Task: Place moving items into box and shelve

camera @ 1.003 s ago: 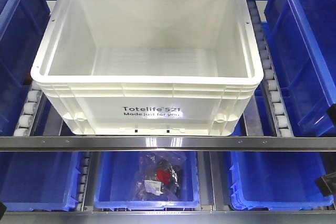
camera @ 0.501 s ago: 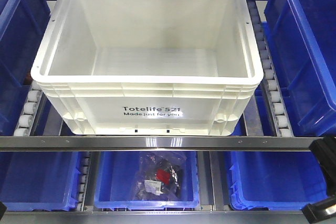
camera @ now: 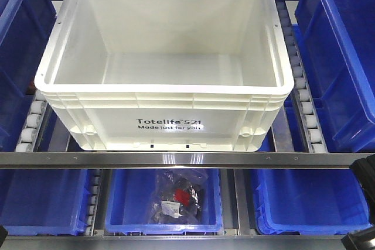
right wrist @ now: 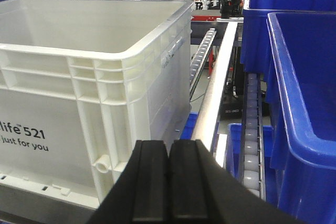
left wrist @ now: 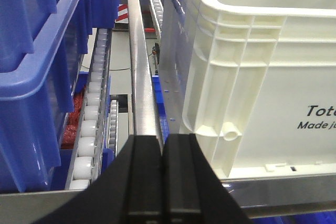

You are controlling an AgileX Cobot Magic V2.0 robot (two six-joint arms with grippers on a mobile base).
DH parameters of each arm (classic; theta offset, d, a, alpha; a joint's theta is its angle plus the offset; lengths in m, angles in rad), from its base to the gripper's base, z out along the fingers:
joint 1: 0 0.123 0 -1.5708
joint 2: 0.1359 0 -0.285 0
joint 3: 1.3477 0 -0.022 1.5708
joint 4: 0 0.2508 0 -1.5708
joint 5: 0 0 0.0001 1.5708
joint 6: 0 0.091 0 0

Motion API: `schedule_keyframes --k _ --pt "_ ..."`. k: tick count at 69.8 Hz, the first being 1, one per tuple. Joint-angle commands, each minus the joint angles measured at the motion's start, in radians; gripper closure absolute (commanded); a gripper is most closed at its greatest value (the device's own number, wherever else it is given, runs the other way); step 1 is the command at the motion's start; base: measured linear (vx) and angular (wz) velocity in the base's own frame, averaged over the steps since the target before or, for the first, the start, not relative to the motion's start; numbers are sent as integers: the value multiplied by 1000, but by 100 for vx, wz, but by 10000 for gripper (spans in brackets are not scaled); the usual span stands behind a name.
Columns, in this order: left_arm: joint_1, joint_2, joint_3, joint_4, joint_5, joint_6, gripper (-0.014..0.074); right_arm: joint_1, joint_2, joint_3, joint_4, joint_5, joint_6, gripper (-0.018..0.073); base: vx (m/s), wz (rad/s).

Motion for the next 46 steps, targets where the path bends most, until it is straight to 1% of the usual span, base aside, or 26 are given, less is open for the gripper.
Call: schedule_keyframes --k 1,46 --pt "-7 -16 14 -10 -83 -9 624 -1 -7 4 -2 -78 0 575 0 0" --pt "-7 -16 14 -10 -83 -9 624 -1 -7 4 -2 -77 0 575 0 0"
